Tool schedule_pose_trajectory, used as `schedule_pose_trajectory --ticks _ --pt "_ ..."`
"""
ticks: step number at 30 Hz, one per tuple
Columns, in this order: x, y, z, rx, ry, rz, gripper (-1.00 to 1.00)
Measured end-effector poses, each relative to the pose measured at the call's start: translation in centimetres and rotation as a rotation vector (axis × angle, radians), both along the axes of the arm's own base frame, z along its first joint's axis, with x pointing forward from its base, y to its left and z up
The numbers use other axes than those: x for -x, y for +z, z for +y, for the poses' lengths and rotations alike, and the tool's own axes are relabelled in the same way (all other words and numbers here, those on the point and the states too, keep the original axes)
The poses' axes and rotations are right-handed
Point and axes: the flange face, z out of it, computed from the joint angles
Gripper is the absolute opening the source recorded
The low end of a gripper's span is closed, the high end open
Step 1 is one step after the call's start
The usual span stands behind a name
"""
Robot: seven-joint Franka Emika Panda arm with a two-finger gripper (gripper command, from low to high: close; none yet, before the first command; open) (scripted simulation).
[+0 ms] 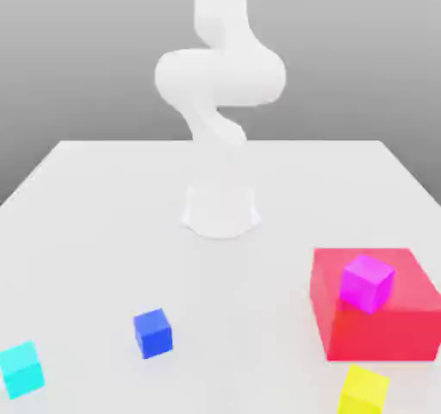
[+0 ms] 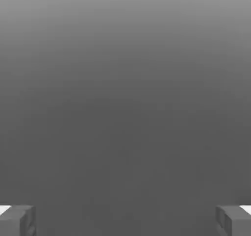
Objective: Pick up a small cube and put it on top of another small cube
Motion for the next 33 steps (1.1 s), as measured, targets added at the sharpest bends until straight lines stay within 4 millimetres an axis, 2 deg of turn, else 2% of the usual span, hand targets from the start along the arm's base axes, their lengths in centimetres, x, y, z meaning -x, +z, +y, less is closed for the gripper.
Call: schedule_pose_trajectory --ticks 5,10,15,21,23,25,33 --pt "-4.9 -10.2 -2.4 -0.024 -0.214 0.142 0.00" --pt "-6.9 -20.6 -5.7 -0.074 -0.411 0.273 0.00" --pt "-6.2 -30.7 -8.7 -0.154 -0.595 0.394 0.00" --pt "-2.7 -41.1 -10.7 -0.295 -0.807 0.527 0.00" --pt "-1.1 -44.0 -11.0 -0.355 -0.879 0.567 0.00" --pt "0.3 -46.4 -10.4 -0.410 -0.929 0.604 0.00" --pt "0.4 -51.0 -10.2 -0.446 -0.953 0.611 0.00"
